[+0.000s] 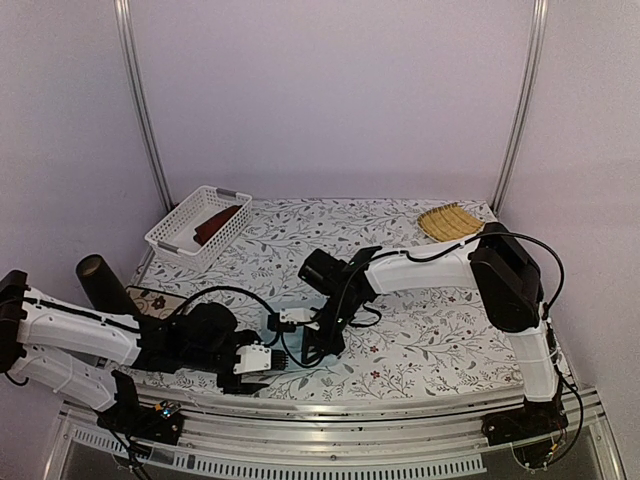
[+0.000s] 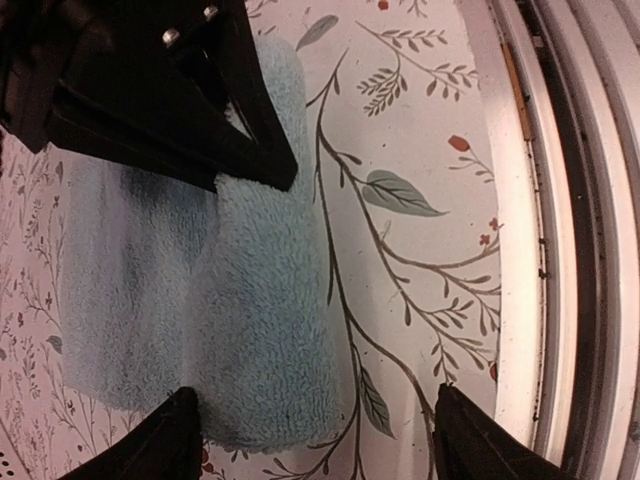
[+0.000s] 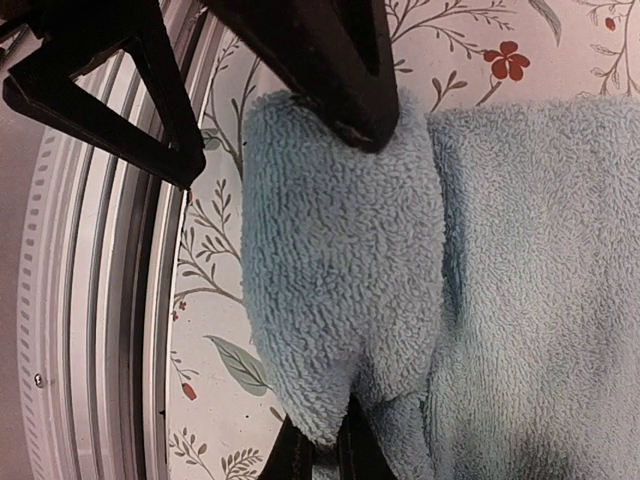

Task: Roll the towels
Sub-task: Roll the towel at the center of the board.

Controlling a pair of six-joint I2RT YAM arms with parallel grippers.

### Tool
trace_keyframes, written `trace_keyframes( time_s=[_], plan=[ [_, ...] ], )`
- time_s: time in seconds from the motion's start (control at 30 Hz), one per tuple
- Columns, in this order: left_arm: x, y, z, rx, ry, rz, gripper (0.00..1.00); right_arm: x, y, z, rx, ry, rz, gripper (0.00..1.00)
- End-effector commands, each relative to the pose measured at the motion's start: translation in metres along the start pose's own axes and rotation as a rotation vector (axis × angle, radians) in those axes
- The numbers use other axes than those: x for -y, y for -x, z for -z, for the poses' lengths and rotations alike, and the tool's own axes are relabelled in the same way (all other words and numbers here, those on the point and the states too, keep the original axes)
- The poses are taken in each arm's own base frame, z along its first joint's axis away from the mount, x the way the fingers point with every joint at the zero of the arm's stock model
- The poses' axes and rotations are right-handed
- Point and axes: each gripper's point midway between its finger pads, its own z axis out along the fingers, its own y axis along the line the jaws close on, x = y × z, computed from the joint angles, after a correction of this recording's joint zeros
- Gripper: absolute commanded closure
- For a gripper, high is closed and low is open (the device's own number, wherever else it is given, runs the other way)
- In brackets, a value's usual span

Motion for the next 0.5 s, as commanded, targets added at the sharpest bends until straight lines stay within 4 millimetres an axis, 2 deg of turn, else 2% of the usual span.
trace_keyframes(
  time_s=[0.0, 0.3, 0.4, 0.47],
  plan=[
    [0.001, 0.017, -0.001, 0.052, 0.028, -0.013, 0.22, 0.01, -0.024, -0.018, -0.065, 0.001, -0.052, 0.95],
    [0.007, 0.011, -0.013, 0.001, -0.001, -0.002, 0.58, 0.01, -0.02, -0.011, -0.055, -0.008, -0.046, 0.93],
    [0.008, 0.01, -0.014, -0.009, -0.015, 0.008, 0.71, 0.011, -0.016, -0.003, -0.043, -0.023, -0.041, 0.88],
    [0.01, 0.011, -0.014, -0.004, -0.024, 0.011, 0.76, 0.012, -0.013, 0.006, -0.023, -0.033, -0.04, 0.82]
  ],
)
